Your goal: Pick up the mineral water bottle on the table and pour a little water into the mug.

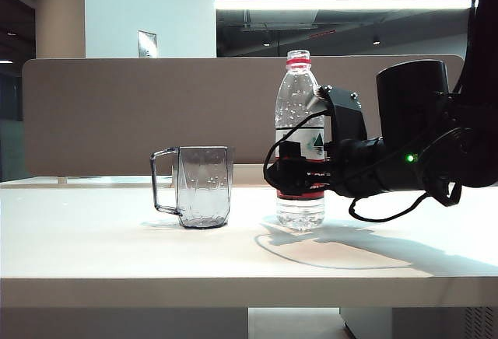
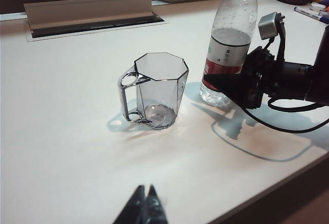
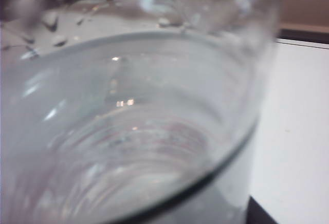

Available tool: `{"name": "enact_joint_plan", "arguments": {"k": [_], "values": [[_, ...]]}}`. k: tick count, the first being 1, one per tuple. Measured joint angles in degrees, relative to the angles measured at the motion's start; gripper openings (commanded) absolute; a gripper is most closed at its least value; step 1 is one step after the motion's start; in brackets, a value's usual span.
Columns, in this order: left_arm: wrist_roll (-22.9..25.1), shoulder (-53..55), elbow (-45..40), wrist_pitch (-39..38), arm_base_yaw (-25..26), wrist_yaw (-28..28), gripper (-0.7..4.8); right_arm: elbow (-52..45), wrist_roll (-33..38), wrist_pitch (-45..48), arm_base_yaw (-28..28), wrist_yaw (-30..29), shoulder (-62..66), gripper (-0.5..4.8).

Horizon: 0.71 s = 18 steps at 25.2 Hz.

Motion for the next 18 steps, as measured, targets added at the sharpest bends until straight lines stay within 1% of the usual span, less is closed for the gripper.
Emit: {"name": "enact_joint_plan", "arguments": {"k": [1, 3, 6, 13, 14, 16, 18], "values": [[0.0, 0.0, 0.0, 0.0, 0.0, 0.0, -0.05, 0.0, 0.0, 0.0, 0.0, 0.26, 0.0, 3.6], [0.0, 0.0, 0.0, 0.0, 0.0, 0.0, -0.05, 0.02, -0.11, 0.02, -0.07, 0.09, 0.0, 3.41], [0.0, 0.0, 0.0, 0.0, 0.0, 0.0, -0.05, 0.02, -0.09, 0.02, -0.04, 0.09, 0.0, 2.99], [0.0, 0.0, 0.0, 0.0, 0.0, 0.0, -0.05, 0.02, -0.09, 0.02, 0.09, 1.16, 0.0, 2.88], [0.0, 0.0, 0.0, 0.0, 0.0, 0.0, -0.05, 0.02, -0.09, 0.02, 0.09, 1.16, 0.0, 2.71], [0.0, 0.0, 0.0, 0.0, 0.0, 0.0, -0.05, 0.02, -0.04, 0.02, 0.09, 1.18, 0.0, 2.17], [0.0, 0.0, 0.0, 0.0, 0.0, 0.0, -0.05, 0.02, -0.09, -0.02, 0.09, 1.33, 0.0, 2.07]]}}
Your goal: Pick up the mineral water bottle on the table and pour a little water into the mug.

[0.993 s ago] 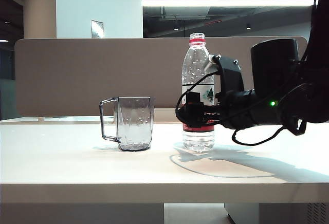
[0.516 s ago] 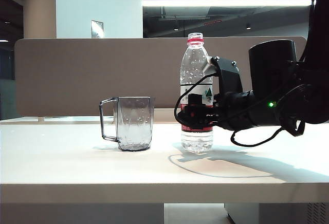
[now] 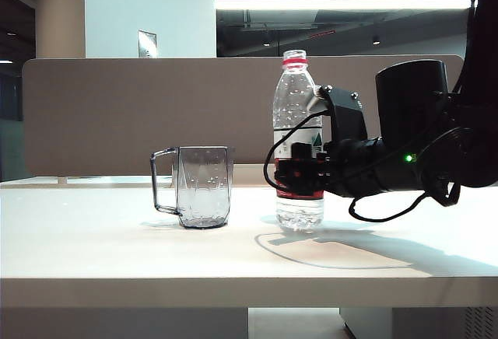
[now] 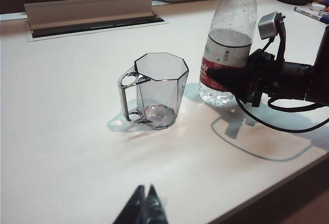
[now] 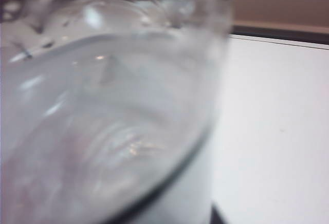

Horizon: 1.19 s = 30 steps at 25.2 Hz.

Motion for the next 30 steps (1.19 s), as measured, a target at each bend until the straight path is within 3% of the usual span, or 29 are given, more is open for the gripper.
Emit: {"name": "enact_joint_plan", "arguments": {"k": [12, 16, 17, 22, 28, 30], "values": [[0.0, 0.0, 0.0, 0.0, 0.0, 0.0, -0.05, 0.04, -5.77, -0.39, 0.0, 0.2, -0.39, 2.07], [0.0, 0.0, 0.0, -0.02, 0.0, 0.0, -0.05, 1.55, -9.18, -9.6, -0.04, 0.22, -3.96, 2.12], [0.0, 0.0, 0.0, 0.0, 0.0, 0.0, -0.05, 2.93, -11.08, -14.69, -0.11, 0.24, -5.42, 2.11], [0.0, 0.0, 0.0, 0.0, 0.0, 0.0, -0.05, 4.61, -18.12, -23.06, -0.09, 0.39, -8.35, 2.11], [0.0, 0.0, 0.0, 0.0, 0.0, 0.0, -0.05, 7.19, -34.49, -29.92, -0.13, 9.42, -12.28, 2.11], [0.0, 0.0, 0.0, 0.0, 0.0, 0.0, -0.05, 9.55, -40.15, -36.24, -0.17, 11.1, -12.26, 2.11]]}}
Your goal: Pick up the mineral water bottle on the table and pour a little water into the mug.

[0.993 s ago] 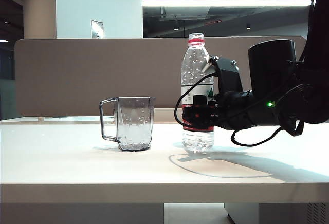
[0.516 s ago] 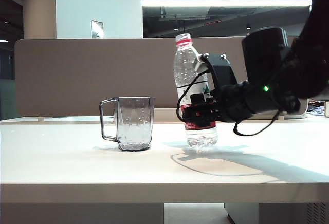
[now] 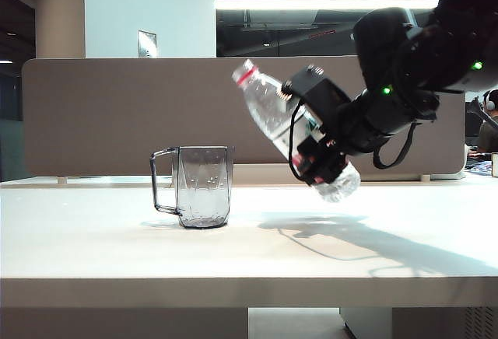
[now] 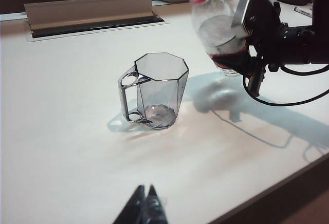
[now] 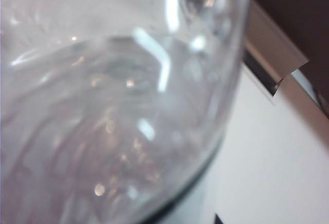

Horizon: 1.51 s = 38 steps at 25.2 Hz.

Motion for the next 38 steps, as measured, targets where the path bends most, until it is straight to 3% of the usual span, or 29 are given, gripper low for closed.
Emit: {"name": "enact_joint_plan", "arguments": {"k": [2, 8, 16, 29, 38], "values": [[0.0, -0.02, 0.0, 0.0, 0.0, 0.0, -0.05, 1.05, -4.72, -4.44, 0.07, 1.68, 0.09, 2.11], [0.0, -0.02, 0.0, 0.0, 0.0, 0.0, -0.05, 1.27, -22.64, -4.83, -0.13, 7.45, 0.22, 2.11], [0.0, -0.02, 0.0, 0.0, 0.0, 0.0, -0.05, 4.79, -26.38, -5.2, -0.02, 9.29, 0.24, 2.11], [0.0, -0.07, 0.0, 0.0, 0.0, 0.0, -0.05, 7.1, -41.31, -6.54, 0.26, 10.99, 0.22, 2.11], [0.0, -0.07, 0.0, 0.0, 0.0, 0.0, -0.05, 7.58, -47.39, -2.47, 0.28, 11.61, 0.24, 2.12]]}}
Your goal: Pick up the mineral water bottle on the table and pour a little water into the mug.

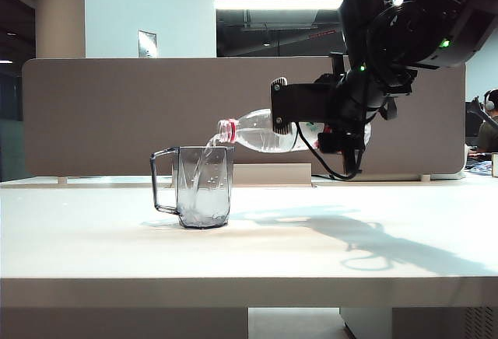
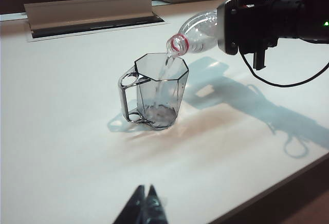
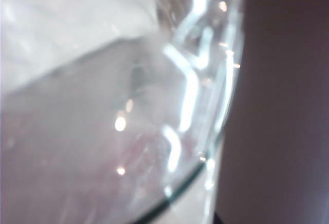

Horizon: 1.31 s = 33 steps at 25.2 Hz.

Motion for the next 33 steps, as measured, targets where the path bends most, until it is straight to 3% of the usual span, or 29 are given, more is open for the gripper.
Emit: {"name": "enact_joint_plan", "arguments": {"k": [7, 12, 14, 17, 19, 20, 25, 28, 33], "values": [[0.0, 0.0, 0.0, 0.0, 0.0, 0.0, -0.05, 0.09, 0.2, 1.46, 0.02, 0.04, -0.02, 2.11], [0.0, 0.02, 0.0, 0.0, 0.0, 0.0, -0.05, 0.09, 9.68, -0.15, 1.97, 0.17, -0.02, 2.11], [0.0, 0.0, 0.0, 0.0, 0.0, 0.0, -0.05, 0.0, 15.13, -2.62, 2.84, -0.04, -0.02, 2.11], [0.0, 0.0, 0.0, 0.0, 0.0, 0.0, -0.05, -0.02, 32.22, -4.57, 3.13, -0.98, 0.0, 2.11], [0.0, 0.0, 0.0, 0.0, 0.0, 0.0, -0.05, -0.02, 39.85, -4.22, 3.04, -1.62, -0.02, 2.11], [0.0, 0.0, 0.0, -0.02, 0.0, 0.0, -0.05, -0.02, 47.08, -3.98, 2.8, -3.61, -0.02, 2.11], [0.0, 0.02, 0.0, 0.0, 0.0, 0.0, -0.05, -0.13, 67.25, -1.77, 2.91, -11.26, 0.66, 2.1], [0.0, 0.0, -0.02, 0.0, 0.0, 0.0, -0.05, -2.23, 75.06, 3.37, 3.13, -12.85, 1.6, 2.1], [0.0, 0.0, 0.0, 0.0, 0.0, 0.0, -0.05, -8.33, 81.83, 14.05, 2.93, -12.85, 3.76, 2.1]]}}
